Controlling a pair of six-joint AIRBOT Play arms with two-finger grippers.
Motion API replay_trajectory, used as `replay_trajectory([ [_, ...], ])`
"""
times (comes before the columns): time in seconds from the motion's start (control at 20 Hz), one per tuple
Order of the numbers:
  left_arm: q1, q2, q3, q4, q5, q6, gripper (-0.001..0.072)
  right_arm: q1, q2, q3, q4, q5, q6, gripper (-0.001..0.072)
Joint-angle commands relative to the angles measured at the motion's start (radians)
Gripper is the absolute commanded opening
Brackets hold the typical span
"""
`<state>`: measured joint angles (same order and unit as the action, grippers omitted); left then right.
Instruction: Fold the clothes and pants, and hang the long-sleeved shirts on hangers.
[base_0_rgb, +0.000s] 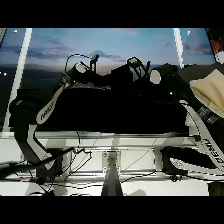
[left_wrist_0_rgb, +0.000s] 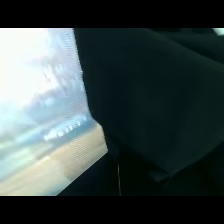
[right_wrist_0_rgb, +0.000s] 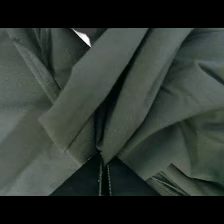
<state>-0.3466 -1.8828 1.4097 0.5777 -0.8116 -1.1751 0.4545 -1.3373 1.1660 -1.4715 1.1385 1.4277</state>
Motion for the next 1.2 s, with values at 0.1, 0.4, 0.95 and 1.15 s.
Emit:
replay_trajectory([
  [0.1,0.105,0.137,0.077,0.220,-0.001,0.023,0.0007,0.000,0.001,0.000,-0.068,-0.047,0.002,0.0016],
  [0.4,0.224,0.490,0.085,0.567,-0.002,0.023,0.0010,0.000,0.000,0.000,-0.075,-0.514,0.114,0.0016],
  [0.95,0.443,0.692,0.084,1.008,-0.248,-0.265,0.0584,0.000,0.000,0.008,-0.051,-0.723,0.131,0.0511],
  [1.15,0.637,0.612,0.072,0.980,-0.458,-0.268,0.0499,0.000,0.000,0.008,-0.052,-0.708,0.131,0.0511],
])
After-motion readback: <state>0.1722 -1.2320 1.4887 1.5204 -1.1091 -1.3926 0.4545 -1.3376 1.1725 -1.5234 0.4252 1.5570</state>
